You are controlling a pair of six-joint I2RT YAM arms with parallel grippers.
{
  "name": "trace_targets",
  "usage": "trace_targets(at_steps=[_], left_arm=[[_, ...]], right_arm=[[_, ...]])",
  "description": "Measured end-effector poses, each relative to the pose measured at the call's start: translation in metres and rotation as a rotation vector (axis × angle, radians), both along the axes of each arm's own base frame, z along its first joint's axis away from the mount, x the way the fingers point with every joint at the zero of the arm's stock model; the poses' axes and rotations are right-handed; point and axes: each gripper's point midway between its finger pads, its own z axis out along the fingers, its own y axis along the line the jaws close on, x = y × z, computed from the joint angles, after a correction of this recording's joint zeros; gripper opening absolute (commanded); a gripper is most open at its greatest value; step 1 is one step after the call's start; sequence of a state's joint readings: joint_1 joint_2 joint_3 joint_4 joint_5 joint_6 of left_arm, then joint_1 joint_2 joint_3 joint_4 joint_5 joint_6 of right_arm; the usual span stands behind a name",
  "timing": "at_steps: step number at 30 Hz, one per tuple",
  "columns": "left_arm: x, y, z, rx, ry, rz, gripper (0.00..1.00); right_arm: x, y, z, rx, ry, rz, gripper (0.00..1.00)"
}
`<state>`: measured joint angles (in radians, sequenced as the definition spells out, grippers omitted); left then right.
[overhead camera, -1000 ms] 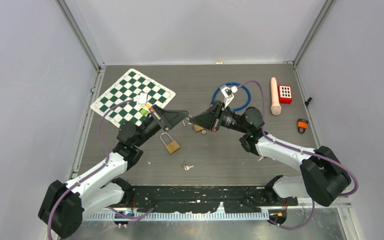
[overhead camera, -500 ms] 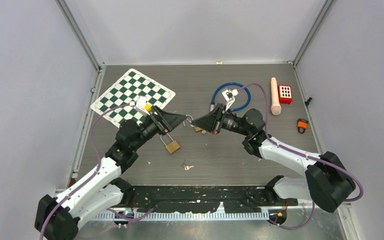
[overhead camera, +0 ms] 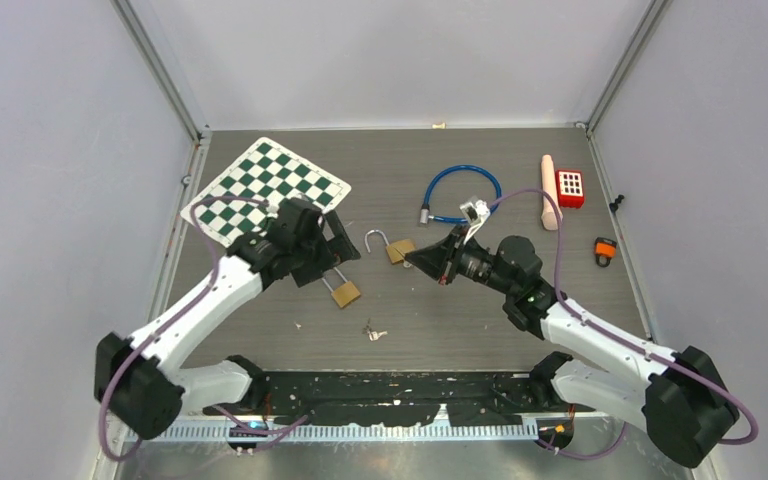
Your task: Unlock with the key
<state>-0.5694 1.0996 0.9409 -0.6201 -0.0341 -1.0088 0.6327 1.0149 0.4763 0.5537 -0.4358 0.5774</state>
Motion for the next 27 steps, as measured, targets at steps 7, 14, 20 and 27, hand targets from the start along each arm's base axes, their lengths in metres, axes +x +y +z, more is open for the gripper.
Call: trace_targets(at_steps=[7, 14, 20, 27], left_arm=[[-0.022, 0.011, -0.086, 0.224, 0.377, 0.021, 0.99], [-0.017, 0.007, -0.123, 0.298, 0.536, 0.077, 0.86], [-0.006, -0.002, -0.143, 0.323, 0.603, 0.11, 0.82], [-0.013, 0.003, -0.162, 0.374, 0.686, 0.15, 0.73]], right_arm=[[-0.005, -0.017, -0.02, -0.062, -0.021, -0.057, 0.05], [-0.011, -0.022, -0.032, -0.079, -0.018, -0.059, 0.05], [-0.014, -0.025, -0.032, -0.072, -0.026, -0.06, 0.05], [-0.016, -0.026, -0.032, -0.07, -0.029, -0.06, 0.05]])
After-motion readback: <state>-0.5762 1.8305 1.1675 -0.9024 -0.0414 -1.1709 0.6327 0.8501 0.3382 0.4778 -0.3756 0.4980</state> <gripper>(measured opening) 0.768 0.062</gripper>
